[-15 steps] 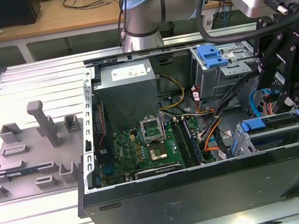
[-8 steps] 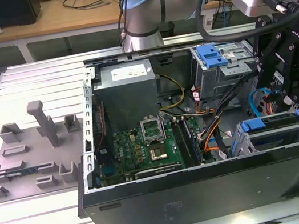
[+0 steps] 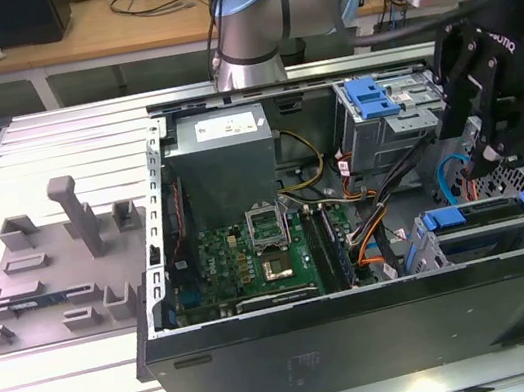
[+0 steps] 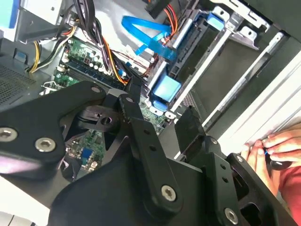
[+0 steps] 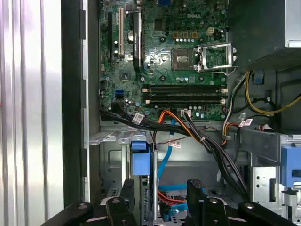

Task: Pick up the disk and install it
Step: 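Insert the first disk wire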

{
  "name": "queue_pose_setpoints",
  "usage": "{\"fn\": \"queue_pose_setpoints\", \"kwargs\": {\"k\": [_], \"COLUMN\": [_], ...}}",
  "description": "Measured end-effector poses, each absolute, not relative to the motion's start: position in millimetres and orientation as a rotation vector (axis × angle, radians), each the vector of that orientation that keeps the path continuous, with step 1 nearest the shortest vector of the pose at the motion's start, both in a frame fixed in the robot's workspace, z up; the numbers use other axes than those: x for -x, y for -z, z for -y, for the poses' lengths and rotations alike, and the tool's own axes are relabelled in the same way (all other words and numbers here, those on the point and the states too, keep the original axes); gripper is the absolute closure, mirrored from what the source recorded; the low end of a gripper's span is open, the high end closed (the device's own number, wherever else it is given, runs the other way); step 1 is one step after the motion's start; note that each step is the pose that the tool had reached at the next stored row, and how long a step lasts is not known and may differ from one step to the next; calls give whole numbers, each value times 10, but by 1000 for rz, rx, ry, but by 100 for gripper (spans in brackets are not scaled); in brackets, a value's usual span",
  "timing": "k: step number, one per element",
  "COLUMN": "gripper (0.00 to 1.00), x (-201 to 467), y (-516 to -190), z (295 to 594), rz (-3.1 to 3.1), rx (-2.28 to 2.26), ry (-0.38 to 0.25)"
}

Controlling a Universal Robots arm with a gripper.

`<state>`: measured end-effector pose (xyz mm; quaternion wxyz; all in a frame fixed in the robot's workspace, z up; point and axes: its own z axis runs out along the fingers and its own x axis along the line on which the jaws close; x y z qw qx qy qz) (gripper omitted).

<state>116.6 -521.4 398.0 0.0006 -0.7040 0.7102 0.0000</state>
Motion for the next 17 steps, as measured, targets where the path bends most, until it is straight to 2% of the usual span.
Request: {"fn": "queue_pose_setpoints", "kwargs": {"k": [4, 8, 12, 17], "gripper": [44, 44, 44, 44], "x": [-1189, -1234, -1340, -1402], "y": [-3980, -3980, -3981, -3976], "z": [5089, 4920, 4903, 4886], "rz": [-2267, -2331, -2350, -2412], "rx": [2248, 2312, 2310, 2253], "ry": [72, 187, 207, 202]}}
